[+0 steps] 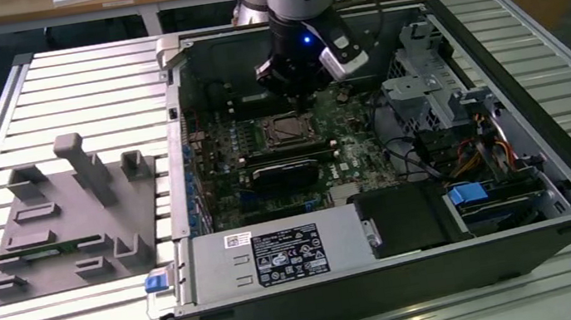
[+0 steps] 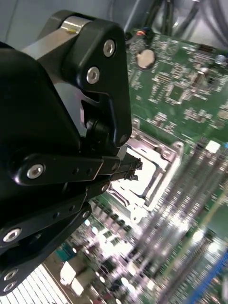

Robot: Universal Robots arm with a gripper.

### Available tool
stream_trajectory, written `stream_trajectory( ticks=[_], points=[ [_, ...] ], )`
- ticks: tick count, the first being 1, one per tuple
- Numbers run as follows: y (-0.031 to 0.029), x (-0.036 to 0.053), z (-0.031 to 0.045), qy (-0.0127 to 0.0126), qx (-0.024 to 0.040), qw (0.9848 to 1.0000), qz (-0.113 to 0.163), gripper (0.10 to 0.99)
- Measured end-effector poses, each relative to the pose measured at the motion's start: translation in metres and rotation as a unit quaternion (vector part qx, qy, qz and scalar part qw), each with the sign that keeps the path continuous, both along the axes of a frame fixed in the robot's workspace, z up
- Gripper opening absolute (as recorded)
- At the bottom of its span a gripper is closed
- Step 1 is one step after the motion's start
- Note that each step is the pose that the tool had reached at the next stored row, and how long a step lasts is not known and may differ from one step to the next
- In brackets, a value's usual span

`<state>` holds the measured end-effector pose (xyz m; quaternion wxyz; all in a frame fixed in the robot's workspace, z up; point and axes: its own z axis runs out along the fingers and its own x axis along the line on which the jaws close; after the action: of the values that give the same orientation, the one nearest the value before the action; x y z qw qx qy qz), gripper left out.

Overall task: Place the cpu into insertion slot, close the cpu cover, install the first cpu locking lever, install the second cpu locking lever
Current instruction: 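Install the second cpu locking lever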

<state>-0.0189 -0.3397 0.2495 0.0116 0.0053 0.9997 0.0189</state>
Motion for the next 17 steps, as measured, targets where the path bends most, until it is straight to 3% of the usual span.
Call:
stream_trajectory(
  ticks=[3, 5, 8, 11, 17],
  points=[
    [-0.0105, 0.0000, -0.0005, 0.0003, 0.0001, 1.0000, 0.000, 0.122],
    [-0.0138, 0.0000, -0.0011, 0.0003, 0.0001, 1.0000, 0.000, 0.122],
    [-0.0151, 0.0000, -0.0031, 0.0008, 0.0022, 1.0000, 0.000, 0.122],
    [-0.0153, 0.0000, -0.0051, 0.0010, 0.0142, 0.9999, 0.000, 0.122],
    [-0.0163, 0.0000, -0.0107, 0.0011, 0.0151, 0.9999, 0.000, 0.122]
  ],
)
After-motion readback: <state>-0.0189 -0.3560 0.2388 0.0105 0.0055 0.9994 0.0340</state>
